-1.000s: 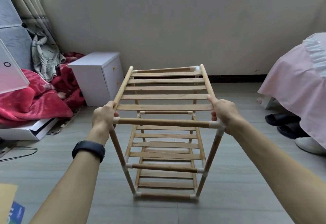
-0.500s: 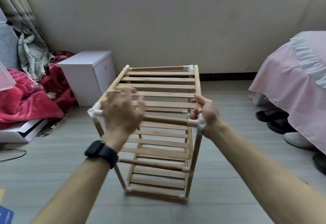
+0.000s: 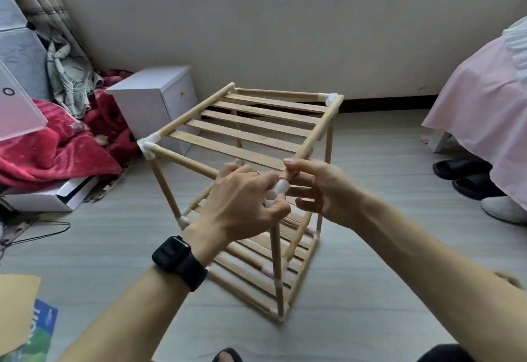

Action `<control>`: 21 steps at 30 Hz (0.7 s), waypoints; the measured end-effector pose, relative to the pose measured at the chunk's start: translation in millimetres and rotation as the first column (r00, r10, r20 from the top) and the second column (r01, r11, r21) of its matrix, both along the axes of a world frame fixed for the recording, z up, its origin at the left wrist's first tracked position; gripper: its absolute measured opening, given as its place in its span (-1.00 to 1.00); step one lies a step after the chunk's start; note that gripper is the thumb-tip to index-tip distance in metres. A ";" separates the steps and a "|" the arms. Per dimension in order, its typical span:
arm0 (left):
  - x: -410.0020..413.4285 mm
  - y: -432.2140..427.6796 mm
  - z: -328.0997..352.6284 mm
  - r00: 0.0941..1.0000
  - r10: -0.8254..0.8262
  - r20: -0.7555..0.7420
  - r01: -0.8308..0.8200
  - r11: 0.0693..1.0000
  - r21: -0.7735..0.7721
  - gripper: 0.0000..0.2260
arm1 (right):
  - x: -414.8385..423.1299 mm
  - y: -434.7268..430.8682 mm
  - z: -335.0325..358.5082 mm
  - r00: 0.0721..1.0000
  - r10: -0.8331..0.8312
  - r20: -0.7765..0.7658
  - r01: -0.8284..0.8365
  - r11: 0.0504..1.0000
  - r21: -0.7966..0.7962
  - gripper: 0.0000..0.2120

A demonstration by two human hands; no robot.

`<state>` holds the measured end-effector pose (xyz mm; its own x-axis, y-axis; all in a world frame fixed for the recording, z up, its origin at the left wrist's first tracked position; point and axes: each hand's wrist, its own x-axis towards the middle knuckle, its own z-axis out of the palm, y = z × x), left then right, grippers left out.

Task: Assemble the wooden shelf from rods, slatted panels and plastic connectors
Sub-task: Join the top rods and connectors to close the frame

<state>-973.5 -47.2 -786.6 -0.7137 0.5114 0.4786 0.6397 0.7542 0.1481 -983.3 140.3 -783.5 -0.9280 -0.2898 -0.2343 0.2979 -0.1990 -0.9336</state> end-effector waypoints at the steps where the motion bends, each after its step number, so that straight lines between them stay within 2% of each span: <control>1: 0.2 -3.6 -1.7 1.000 0.022 -0.022 -0.021 1.000 0.022 -0.76 | 1.0 -5.5 0.2 1.000 0.005 0.004 -0.005 1.000 -0.002 -0.83; 5: -0.3 -14.8 -6.9 0.988 0.129 -0.080 -0.125 0.991 0.052 -0.66 | 0.3 -21.5 1.7 0.998 -0.035 0.053 0.038 0.998 -0.042 -0.86; 10: 1.7 -13.8 -5.8 0.994 0.103 -0.028 -0.099 0.986 0.135 -0.72 | -3.7 -30.8 0.5 0.993 -0.076 0.090 0.084 0.993 -0.086 -0.84; 12: 1.6 -17.0 -7.0 0.990 0.111 -0.084 -0.097 0.983 0.154 -0.75 | -5.0 -34.4 -0.6 0.989 -0.110 0.097 0.120 0.987 -0.103 -0.79; 15: 1.4 -27.3 -10.7 0.984 0.098 -0.149 -0.078 0.988 0.137 -0.65 | -8.2 -37.0 -2.1 0.988 -0.141 0.065 0.148 0.982 -0.116 -0.80; 18: 1.4 -34.7 -14.2 0.983 0.084 -0.162 -0.064 0.990 0.127 -0.67 | -7.8 -41.8 -5.5 0.985 -0.160 0.067 0.169 0.971 -0.168 -0.90; 21: 1.2 -37.8 -13.9 0.986 0.093 -0.142 -0.070 0.985 0.158 -0.71 | -5.1 -48.3 -6.3 0.981 -0.172 0.087 0.187 0.960 -0.210 -0.82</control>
